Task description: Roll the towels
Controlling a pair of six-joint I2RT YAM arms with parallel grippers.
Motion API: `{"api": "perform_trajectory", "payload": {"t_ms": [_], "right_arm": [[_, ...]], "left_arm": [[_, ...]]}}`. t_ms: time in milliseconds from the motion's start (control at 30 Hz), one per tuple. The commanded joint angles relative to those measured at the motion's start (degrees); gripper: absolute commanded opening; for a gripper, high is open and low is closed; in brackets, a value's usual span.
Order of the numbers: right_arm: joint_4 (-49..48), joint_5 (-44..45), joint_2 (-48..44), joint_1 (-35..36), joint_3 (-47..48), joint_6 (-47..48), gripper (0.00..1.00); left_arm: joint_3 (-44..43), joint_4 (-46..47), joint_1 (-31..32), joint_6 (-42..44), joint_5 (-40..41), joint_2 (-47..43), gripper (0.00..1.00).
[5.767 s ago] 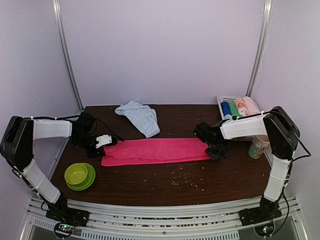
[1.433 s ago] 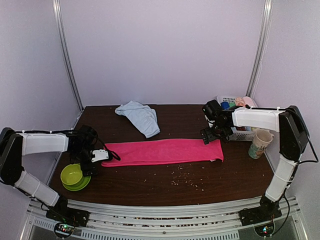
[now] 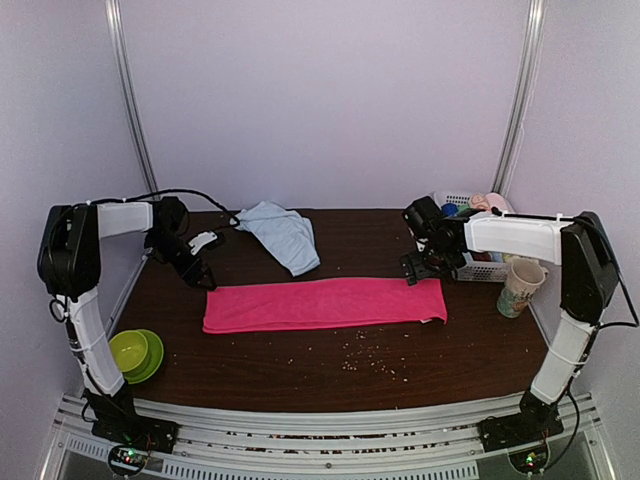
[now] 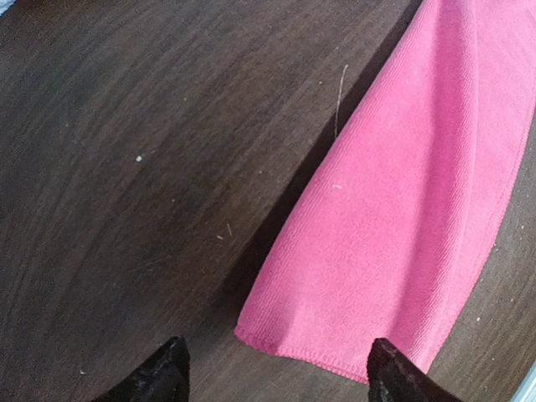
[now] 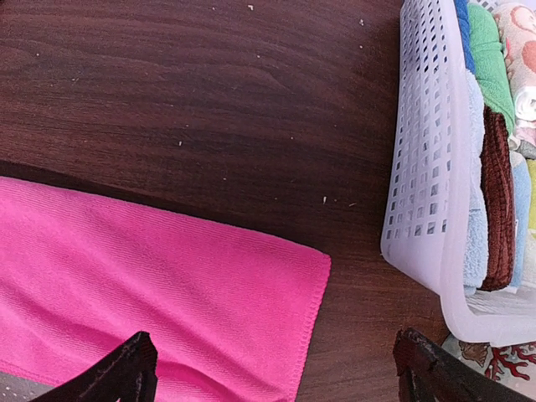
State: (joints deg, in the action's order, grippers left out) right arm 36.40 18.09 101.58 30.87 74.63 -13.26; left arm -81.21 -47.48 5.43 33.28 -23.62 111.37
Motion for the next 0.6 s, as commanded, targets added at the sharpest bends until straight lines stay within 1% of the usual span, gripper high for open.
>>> {"api": "perform_trajectory", "payload": {"t_ms": [0,100,267,333,367,400,500,567], "right_arm": [[0.32,2.25,-1.27,0.66,-0.37,-0.23,0.99],[0.49,2.52,-1.41,0.98,-0.35,-0.15,1.00],[1.15,3.29,-2.07,1.62,-0.01,-0.07,1.00],[1.46,3.73,-2.35,1.89,0.00,-0.02,1.00],[1.62,3.93,-2.43,2.06,-0.01,-0.06,1.00],[1.79,4.12,-2.56,2.19,0.07,-0.02,1.00],[2.29,4.86,-2.92,2.56,0.15,-0.10,1.00],[2.51,5.25,-3.17,2.83,0.16,-0.10,1.00]], "left_arm": [[-1.92,-1.91,-0.25,0.02,-2.01,1.65,0.72],[-2.00,-1.91,-0.28,0.27,-0.99,2.49,0.68],[-2.96,-2.61,-0.32,0.45,-1.22,4.30,0.57],[-3.45,-3.06,-0.30,0.63,-1.43,5.00,0.54],[-3.54,-3.27,-0.30,0.77,-1.51,5.05,0.48],[-3.60,-3.31,-0.32,0.86,-1.57,5.08,0.46],[-4.11,-3.90,-0.29,0.87,-1.48,5.42,0.44],[-4.51,-4.42,-0.33,0.83,-1.45,5.71,0.39]]}}
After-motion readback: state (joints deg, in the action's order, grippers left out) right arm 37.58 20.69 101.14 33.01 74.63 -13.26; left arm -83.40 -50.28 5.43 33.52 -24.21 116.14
